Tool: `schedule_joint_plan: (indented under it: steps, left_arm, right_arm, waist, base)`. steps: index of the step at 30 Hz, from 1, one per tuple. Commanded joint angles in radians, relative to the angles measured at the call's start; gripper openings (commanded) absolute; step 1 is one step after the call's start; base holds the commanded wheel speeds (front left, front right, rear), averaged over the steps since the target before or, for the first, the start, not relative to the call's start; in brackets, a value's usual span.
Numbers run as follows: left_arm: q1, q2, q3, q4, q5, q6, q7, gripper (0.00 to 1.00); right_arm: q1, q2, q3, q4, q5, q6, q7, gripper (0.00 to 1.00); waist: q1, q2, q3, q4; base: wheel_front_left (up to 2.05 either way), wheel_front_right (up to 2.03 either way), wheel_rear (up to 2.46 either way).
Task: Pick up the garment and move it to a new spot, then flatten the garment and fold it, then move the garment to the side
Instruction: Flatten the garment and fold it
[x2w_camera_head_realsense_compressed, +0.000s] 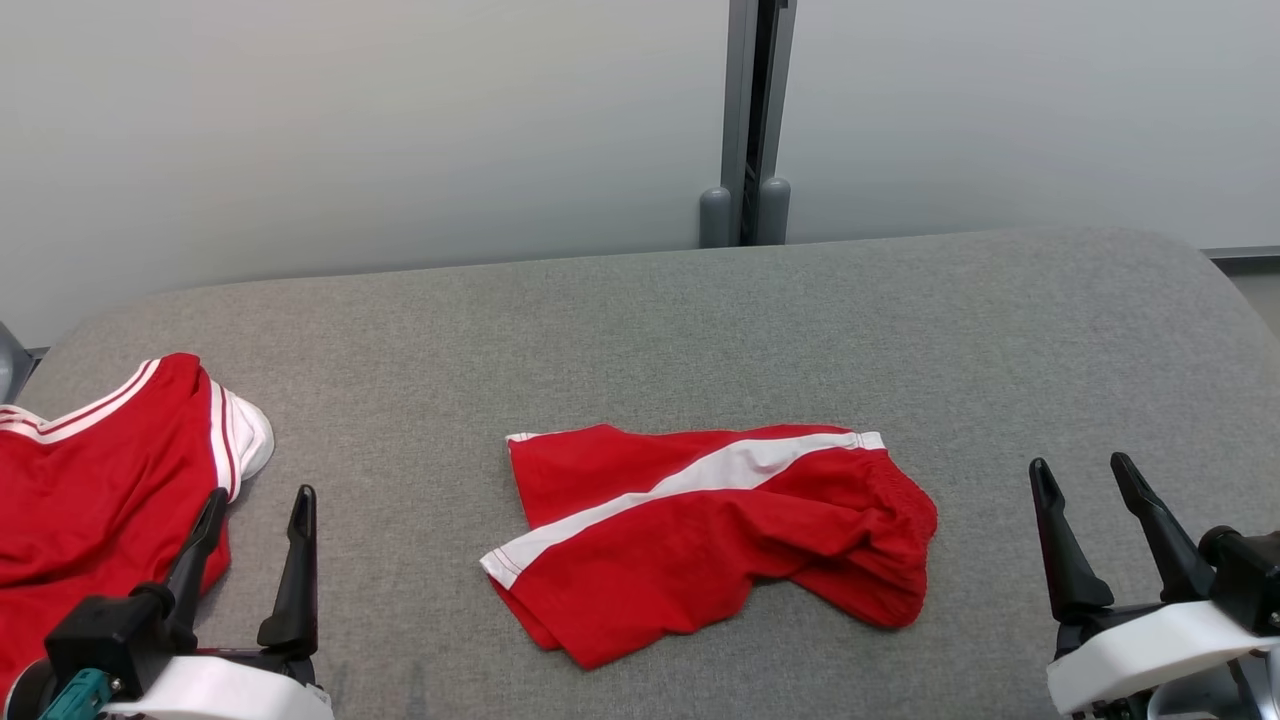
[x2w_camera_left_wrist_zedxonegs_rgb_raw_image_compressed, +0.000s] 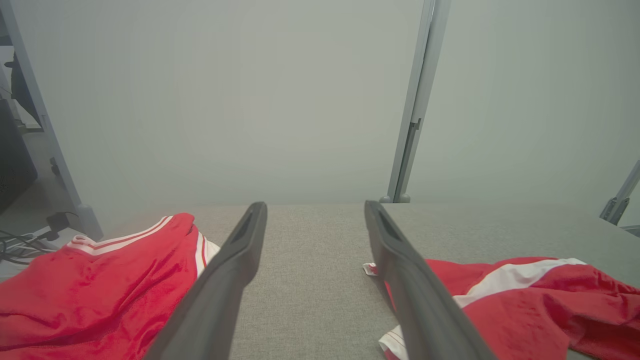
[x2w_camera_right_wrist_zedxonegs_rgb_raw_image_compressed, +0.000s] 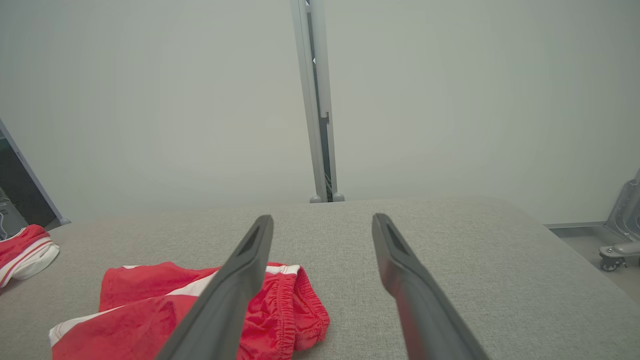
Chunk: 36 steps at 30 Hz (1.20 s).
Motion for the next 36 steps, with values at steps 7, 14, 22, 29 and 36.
schedule_joint_plan:
  steps: [7, 14, 22, 29, 36]
  left_arm:
    - [-0.015, 0.009, -0.003, 0.006, -0.001, 0.002, 0.000, 1.00]
    - [-0.022, 0.008, -0.006, 0.012, -0.004, 0.001, -0.002, 1.00]
    - [-0.109, -0.024, -0.090, 0.070, -0.032, -0.071, 0.086, 1.00]
    - [-0.202, -0.071, -0.161, 0.227, -0.124, -0.179, 0.217, 1.00]
    - [-0.267, -0.109, -0.186, 0.392, -0.196, -0.271, 0.280, 1.00]
  right_arm:
    - [-0.005, -0.002, -0.004, 0.004, 0.003, 0.000, -0.008, 1.00]
    - [-0.011, -0.001, -0.009, 0.005, 0.001, 0.000, -0.007, 1.00]
    - [-0.029, -0.001, -0.007, -0.005, 0.002, 0.000, 0.000, 1.00]
    - [-0.064, -0.001, 0.021, -0.003, 0.010, 0.000, -0.002, 1.00]
    - [-0.097, -0.001, 0.047, 0.018, 0.019, 0.000, -0.021, 1.00]
  waist:
    - [0.0001, 0.0000, 0.006, 0.006]
    - [0.0001, 0.0000, 0.010, 0.008]
    - [0.0001, 0.0000, 0.054, 0.003]
    - [0.0001, 0.0000, 0.134, -0.030]
    - [0.0001, 0.0000, 0.197, -0.072]
  base:
    - [0.00, 0.00, 0.00]
    - [0.00, 0.00, 0.00]
    - [0.00, 0.00, 0.00]
    - [0.00, 0.00, 0.00]
    - [0.00, 0.00, 0.00]
